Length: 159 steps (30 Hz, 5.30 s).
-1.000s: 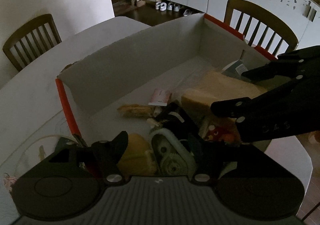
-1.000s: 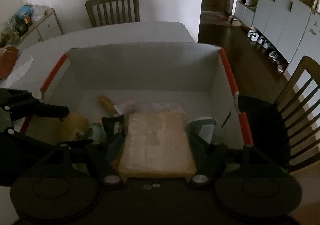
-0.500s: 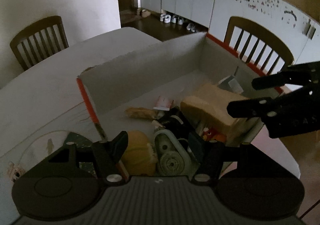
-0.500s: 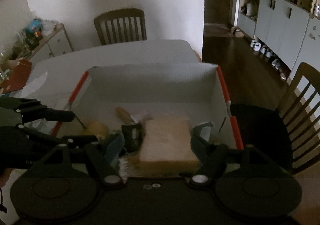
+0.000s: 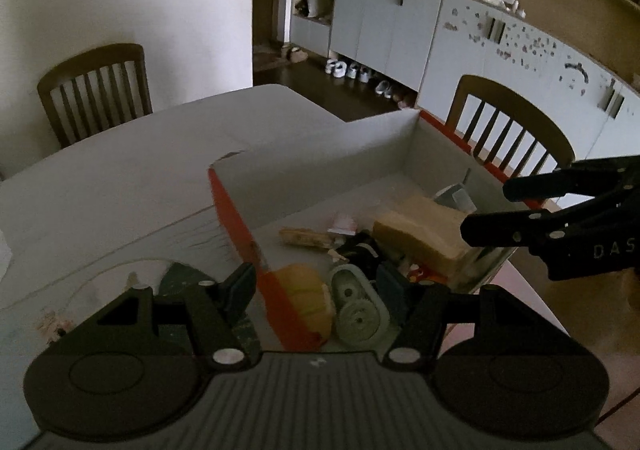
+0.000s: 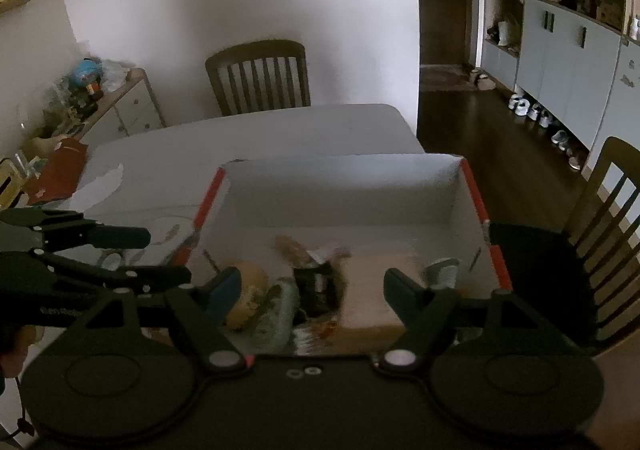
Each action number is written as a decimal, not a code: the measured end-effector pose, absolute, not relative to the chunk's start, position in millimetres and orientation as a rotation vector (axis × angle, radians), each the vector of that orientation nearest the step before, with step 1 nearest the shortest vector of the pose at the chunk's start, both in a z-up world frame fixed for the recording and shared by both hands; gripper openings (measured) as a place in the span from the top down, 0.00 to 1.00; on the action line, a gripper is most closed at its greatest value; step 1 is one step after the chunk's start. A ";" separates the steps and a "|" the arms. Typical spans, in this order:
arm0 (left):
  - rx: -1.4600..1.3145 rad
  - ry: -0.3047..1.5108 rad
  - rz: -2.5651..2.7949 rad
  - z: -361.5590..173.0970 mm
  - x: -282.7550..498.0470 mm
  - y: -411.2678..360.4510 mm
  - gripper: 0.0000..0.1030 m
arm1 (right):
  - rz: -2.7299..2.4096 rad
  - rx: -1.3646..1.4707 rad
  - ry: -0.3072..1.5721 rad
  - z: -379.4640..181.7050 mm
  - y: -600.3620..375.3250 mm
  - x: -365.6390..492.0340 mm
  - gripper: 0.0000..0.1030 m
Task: Organize objects
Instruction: 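Withdraw both open tools from the box back over the table, then grasp the bunny-eared plush doll with the left tool while the right tool grasps the white lid, then carry the plush doll with the left tool while the right tool carries the white lid into the box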
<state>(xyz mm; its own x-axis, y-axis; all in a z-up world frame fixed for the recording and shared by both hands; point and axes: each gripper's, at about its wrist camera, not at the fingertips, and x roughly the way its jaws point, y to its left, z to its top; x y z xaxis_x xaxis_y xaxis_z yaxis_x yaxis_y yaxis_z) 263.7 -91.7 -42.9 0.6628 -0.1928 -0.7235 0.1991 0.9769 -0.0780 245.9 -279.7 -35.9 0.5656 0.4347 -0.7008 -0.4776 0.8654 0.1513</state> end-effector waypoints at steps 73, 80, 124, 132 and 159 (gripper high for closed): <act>-0.114 0.955 0.001 -155.7 303.6 167.6 0.00 | 0.786 -0.327 0.937 -145.4 37.0 216.4 0.23; -0.128 0.958 0.009 -163.7 308.3 169.9 0.00 | 0.796 -0.344 0.940 -157.6 48.2 220.7 0.24; -0.100 0.908 -0.117 -107.7 253.5 142.0 0.46 | 0.667 -0.199 0.915 -99.0 -21.4 195.4 0.64; -0.110 0.917 -0.148 -89.9 229.2 124.7 0.46 | 0.631 -0.179 0.889 -77.9 -48.0 180.8 0.63; -0.054 0.893 -0.286 -49.5 230.7 5.2 0.46 | 0.533 -0.103 0.844 -48.2 -178.9 193.3 0.63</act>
